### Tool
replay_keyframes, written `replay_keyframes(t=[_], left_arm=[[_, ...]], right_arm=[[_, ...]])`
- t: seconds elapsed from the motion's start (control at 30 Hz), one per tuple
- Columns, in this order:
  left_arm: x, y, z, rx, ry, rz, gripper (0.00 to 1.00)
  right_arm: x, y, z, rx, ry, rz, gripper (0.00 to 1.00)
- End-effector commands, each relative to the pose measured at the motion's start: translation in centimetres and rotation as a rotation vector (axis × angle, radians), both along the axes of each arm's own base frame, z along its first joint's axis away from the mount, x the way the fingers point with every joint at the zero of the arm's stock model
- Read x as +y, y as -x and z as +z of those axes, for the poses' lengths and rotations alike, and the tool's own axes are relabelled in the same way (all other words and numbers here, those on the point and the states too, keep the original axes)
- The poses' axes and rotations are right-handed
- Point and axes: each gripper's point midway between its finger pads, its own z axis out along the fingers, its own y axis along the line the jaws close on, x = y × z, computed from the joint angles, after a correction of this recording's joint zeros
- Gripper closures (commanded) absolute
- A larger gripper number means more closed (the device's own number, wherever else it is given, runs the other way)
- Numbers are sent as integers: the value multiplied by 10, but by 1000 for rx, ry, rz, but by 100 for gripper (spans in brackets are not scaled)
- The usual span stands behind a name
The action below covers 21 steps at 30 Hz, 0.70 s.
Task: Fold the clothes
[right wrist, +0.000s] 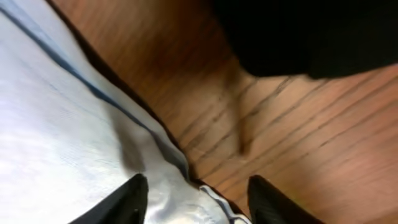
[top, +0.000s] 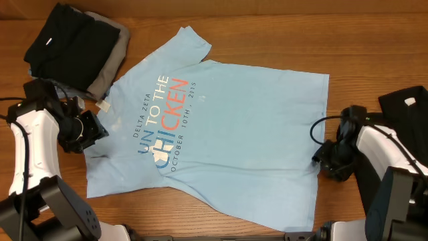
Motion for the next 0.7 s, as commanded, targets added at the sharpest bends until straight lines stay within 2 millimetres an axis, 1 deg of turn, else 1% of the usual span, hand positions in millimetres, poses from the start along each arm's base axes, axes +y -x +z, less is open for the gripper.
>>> replay_keyframes(t=[0.0,0.07,0.13,0.17,0.23,0.3,0.4,0.5,0.57,0.67], left_arm=[[-3,-7,9,-32,-39,-69,51],[-12,-13,9,-48,-36,-106,50],[-23,-16,9,-54,-44,-174,51],[-25,-15,9,-44,-58,-190,51],[-24,-7,6,15,-107,-181,51],[-18,4,4,81,-144,-116,51],[-9,16,4,133,-168,-59,51],[9,26,1,174,-216,-3,48],[17,31,-4,185,-216,50,46],[26,41,-20,203,-208,128,45]], right_arm=[[-14,-32,23,-74,54,39,41],[-13,-47,38,-118,39,57,41],[-3,-66,58,-198,-31,111,41],[2,-72,64,-225,-58,127,41],[16,-85,85,-304,-141,169,41],[27,-91,100,-362,-197,196,41],[40,-92,122,-441,-260,221,40],[47,-87,141,-496,-284,230,39],[48,-81,149,-510,-278,235,38],[50,-73,156,-514,-277,236,37]])
